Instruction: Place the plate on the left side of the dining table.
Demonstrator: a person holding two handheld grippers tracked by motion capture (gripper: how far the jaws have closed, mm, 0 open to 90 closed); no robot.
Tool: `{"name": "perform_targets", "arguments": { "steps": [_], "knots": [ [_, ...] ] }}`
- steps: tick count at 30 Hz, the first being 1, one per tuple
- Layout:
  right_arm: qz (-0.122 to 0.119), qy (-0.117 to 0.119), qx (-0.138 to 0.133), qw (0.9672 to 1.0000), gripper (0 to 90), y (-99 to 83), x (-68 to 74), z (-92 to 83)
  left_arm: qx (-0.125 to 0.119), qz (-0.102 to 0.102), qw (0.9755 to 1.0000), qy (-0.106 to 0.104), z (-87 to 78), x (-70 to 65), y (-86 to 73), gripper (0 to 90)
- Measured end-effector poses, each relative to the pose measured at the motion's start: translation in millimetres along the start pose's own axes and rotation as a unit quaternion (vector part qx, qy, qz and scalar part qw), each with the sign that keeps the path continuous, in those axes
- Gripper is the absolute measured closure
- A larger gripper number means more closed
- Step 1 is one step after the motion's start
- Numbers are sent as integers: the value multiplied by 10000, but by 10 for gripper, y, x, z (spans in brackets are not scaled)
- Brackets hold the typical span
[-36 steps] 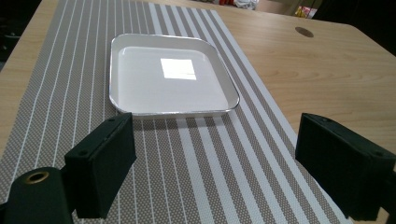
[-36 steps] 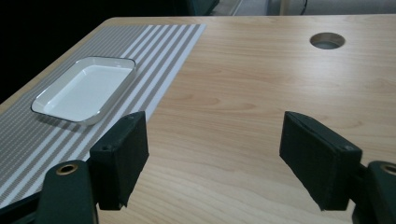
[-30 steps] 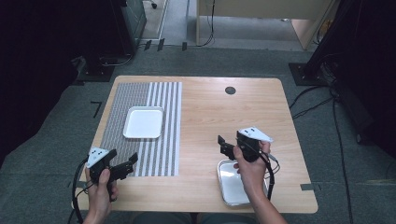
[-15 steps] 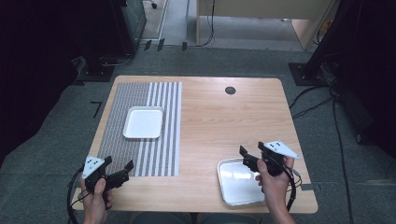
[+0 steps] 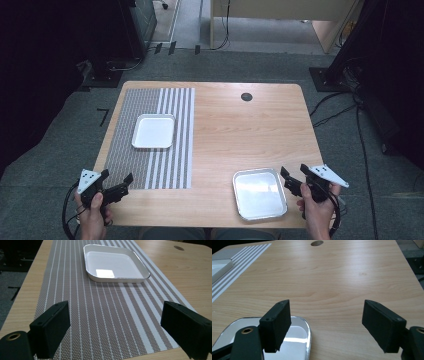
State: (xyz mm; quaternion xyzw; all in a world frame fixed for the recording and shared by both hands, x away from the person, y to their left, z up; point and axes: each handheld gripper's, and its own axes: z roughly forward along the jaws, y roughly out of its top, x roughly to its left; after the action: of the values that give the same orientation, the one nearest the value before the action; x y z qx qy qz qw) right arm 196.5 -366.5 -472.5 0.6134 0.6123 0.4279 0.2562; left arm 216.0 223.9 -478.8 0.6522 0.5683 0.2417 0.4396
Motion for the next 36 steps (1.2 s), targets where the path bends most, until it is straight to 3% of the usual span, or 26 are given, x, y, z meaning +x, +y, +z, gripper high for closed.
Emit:
{"name": "perform_targets", "arguments": {
  "steps": [16,22,31,36],
  "knots": [
    [122,-432,-3,9990,239,-190,-500,-122,141,58,9991,408,47,325,-113,80],
    [185,-608,82,9979,240,-292,-704,-98,217,15,9988,428,66,458,-154,37],
    [273,-748,210,9966,239,-372,-855,-107,279,11,9979,581,52,586,-170,37],
    [306,-735,357,9962,235,-410,-905,-77,473,162,9964,690,55,617,-209,37]
  ]
}}
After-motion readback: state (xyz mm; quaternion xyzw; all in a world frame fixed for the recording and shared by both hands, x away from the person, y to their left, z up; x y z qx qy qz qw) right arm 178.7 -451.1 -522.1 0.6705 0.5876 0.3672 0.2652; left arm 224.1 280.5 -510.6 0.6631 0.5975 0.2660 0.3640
